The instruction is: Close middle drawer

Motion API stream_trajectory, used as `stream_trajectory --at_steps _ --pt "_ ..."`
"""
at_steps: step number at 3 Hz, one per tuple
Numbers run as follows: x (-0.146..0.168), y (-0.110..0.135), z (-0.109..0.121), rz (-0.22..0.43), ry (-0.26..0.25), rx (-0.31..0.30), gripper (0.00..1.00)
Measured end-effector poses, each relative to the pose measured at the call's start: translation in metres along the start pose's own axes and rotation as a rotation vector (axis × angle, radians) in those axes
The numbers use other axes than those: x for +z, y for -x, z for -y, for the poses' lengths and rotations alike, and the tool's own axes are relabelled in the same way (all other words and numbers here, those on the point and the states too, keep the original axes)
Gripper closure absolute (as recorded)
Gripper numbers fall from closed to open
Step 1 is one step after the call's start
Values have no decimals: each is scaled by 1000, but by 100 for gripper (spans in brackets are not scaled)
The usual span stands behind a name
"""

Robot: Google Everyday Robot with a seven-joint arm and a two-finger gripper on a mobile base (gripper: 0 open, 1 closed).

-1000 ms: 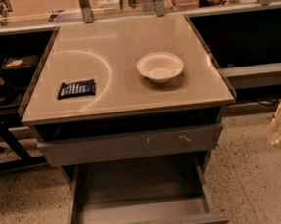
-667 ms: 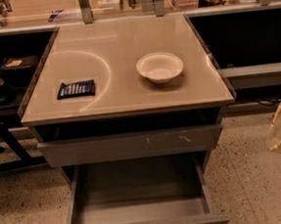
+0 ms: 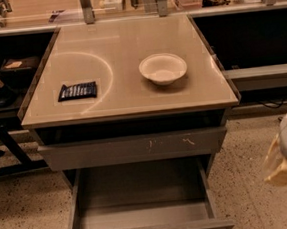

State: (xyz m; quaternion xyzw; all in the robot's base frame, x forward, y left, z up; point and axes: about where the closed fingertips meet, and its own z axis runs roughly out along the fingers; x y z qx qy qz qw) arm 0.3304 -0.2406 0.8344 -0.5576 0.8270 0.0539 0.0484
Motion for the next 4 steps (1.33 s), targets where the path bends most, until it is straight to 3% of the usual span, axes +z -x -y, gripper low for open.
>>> stream_trajectory --at_steps 2,4 --pt "144 -28 -41 -22 204 93 100" --pt "160 -29 -49 -2 243 90 100"
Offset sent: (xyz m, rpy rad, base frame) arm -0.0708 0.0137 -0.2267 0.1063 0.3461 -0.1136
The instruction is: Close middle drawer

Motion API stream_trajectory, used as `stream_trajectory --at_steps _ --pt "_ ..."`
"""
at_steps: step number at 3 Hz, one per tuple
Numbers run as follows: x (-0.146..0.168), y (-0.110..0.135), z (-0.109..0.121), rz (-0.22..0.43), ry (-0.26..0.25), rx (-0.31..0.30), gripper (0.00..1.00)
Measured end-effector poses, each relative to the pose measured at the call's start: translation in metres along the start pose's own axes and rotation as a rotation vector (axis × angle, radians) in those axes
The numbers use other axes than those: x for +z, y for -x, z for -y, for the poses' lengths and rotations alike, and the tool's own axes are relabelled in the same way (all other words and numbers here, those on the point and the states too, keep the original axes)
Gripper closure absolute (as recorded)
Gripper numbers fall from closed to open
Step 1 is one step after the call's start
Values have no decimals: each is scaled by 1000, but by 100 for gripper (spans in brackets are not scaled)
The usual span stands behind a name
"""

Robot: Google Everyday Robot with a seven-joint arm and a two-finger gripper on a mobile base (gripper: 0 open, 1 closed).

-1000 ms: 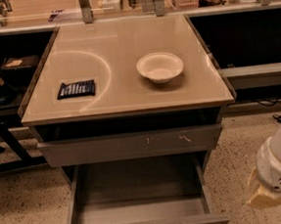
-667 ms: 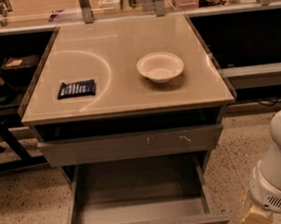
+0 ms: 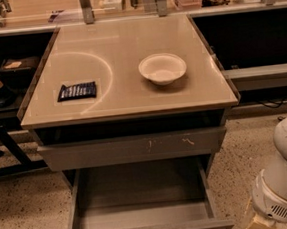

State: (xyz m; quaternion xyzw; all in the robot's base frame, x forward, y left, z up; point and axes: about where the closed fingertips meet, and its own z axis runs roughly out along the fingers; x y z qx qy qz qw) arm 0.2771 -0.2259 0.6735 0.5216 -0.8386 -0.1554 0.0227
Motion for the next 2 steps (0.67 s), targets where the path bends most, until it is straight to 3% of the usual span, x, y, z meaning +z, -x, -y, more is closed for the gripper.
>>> stream_trajectory --at_steps 1,2 --pt "56 4 1 26 88 59 100" --pt "119 5 15 78 147 133 100"
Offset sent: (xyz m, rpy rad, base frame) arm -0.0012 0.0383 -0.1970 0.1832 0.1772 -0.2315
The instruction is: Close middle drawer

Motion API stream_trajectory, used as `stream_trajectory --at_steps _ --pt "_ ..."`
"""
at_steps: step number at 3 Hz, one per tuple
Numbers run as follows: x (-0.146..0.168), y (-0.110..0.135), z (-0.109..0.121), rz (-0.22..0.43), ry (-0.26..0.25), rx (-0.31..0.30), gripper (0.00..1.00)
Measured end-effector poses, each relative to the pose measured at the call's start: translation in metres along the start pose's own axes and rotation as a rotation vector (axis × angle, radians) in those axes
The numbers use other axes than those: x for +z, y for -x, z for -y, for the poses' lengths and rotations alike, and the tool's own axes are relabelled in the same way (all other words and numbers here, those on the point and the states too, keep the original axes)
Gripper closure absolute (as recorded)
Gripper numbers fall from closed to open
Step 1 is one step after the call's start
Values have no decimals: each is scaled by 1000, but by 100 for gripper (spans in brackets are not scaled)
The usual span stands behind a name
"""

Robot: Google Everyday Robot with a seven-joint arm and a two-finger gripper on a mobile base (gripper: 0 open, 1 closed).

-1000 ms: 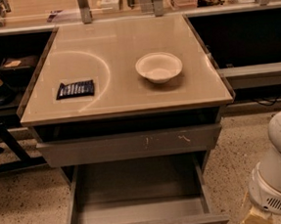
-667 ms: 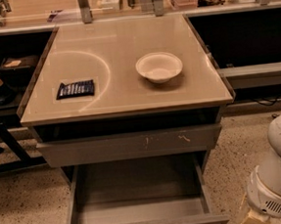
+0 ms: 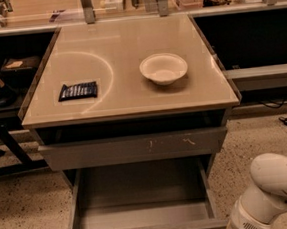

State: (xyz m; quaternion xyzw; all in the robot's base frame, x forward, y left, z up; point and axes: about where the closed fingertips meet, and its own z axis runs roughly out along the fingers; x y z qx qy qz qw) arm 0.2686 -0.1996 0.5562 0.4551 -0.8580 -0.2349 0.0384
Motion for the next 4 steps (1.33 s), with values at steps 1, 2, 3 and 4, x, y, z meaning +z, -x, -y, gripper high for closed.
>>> stream_trajectory --at_steps 1,2,3,4 --pt "42 3 26 43 48 45 100" --pt "53 1 25 43 74 51 100" --pt "66 -2 28 50 75 61 100" --pt "83 -1 51 123 35 113 100"
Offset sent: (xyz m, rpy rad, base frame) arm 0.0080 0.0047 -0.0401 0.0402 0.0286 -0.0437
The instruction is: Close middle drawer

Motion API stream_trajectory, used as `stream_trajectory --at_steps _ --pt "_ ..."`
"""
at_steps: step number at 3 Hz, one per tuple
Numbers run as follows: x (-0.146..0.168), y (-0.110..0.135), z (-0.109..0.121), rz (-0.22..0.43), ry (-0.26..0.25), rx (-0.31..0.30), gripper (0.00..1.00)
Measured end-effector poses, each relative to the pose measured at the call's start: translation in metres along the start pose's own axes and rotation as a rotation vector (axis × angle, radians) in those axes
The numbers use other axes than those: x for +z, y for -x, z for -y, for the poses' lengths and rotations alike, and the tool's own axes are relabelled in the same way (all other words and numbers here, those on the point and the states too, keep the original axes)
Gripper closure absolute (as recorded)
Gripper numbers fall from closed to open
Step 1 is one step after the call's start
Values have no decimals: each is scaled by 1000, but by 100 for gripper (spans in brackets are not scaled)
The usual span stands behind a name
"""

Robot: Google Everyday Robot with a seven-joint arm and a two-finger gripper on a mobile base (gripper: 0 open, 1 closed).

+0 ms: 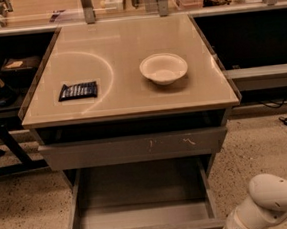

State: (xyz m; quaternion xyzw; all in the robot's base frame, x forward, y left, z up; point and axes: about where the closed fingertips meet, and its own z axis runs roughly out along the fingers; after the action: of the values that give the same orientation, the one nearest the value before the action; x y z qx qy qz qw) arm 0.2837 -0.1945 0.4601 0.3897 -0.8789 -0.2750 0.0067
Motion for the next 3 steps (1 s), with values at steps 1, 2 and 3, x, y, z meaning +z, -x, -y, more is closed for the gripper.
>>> stream_trajectory --at_steps 1,2,3 --pt "11 -1 25 54 -64 49 100" --pt "12 -2 49 92 -129 92 100" --pt "6 8 67 118 -192 106 100"
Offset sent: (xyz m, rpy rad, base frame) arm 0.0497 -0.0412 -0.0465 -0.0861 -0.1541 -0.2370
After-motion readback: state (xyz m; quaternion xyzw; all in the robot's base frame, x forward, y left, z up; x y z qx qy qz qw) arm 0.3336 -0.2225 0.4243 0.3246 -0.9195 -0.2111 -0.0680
